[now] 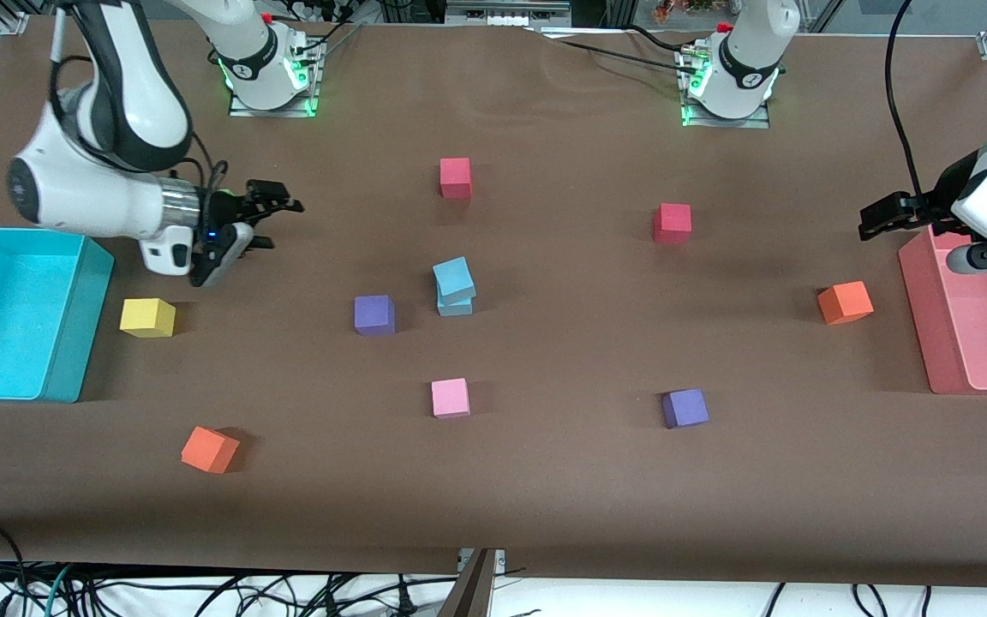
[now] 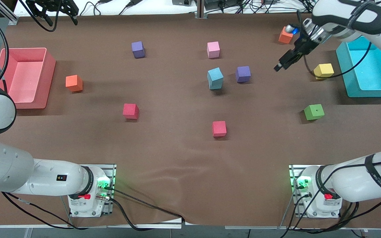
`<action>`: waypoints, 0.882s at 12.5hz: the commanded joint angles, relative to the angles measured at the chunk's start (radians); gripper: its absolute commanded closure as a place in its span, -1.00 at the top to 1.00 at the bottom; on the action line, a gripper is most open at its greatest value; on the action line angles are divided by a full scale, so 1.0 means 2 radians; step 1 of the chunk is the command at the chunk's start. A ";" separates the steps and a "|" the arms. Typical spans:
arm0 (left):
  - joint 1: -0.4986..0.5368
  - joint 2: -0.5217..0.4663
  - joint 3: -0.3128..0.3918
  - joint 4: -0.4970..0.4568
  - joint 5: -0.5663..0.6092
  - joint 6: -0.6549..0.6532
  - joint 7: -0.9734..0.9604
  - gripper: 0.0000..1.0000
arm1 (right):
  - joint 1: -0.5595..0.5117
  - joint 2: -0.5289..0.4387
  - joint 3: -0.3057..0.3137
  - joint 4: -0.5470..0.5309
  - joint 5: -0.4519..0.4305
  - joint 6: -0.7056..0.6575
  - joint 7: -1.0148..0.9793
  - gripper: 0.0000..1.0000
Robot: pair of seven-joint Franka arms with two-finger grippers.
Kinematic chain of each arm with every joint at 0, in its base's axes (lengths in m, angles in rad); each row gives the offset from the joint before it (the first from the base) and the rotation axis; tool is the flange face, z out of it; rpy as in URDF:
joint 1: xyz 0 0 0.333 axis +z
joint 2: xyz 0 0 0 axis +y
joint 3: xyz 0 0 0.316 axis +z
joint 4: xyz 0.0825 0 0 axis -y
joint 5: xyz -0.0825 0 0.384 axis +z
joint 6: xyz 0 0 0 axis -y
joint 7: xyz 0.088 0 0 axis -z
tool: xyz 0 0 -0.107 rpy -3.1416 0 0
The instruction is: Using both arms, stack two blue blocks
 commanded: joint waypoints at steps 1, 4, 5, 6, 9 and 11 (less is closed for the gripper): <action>-0.003 -0.011 -0.005 -0.007 0.013 -0.008 0.004 1.00 | -0.008 0.003 -0.016 0.089 -0.103 -0.063 0.078 0.99; -0.008 0.009 -0.006 0.029 0.013 -0.043 0.004 1.00 | -0.012 0.005 -0.012 0.159 -0.217 -0.081 0.135 0.99; -0.009 0.015 -0.006 0.030 0.013 -0.046 0.003 1.00 | -0.013 0.004 -0.008 0.177 -0.235 -0.097 0.154 0.99; -0.009 0.019 -0.006 0.032 0.013 -0.050 0.003 1.00 | -0.017 0.003 0.000 0.185 -0.240 -0.105 0.192 0.99; -0.009 0.022 -0.006 0.032 0.012 -0.051 0.004 1.00 | -0.129 -0.008 0.098 0.184 -0.233 -0.103 0.282 0.99; -0.009 0.021 -0.005 0.032 0.011 -0.051 0.004 1.00 | -0.132 -0.020 0.102 0.183 -0.234 -0.062 0.314 0.99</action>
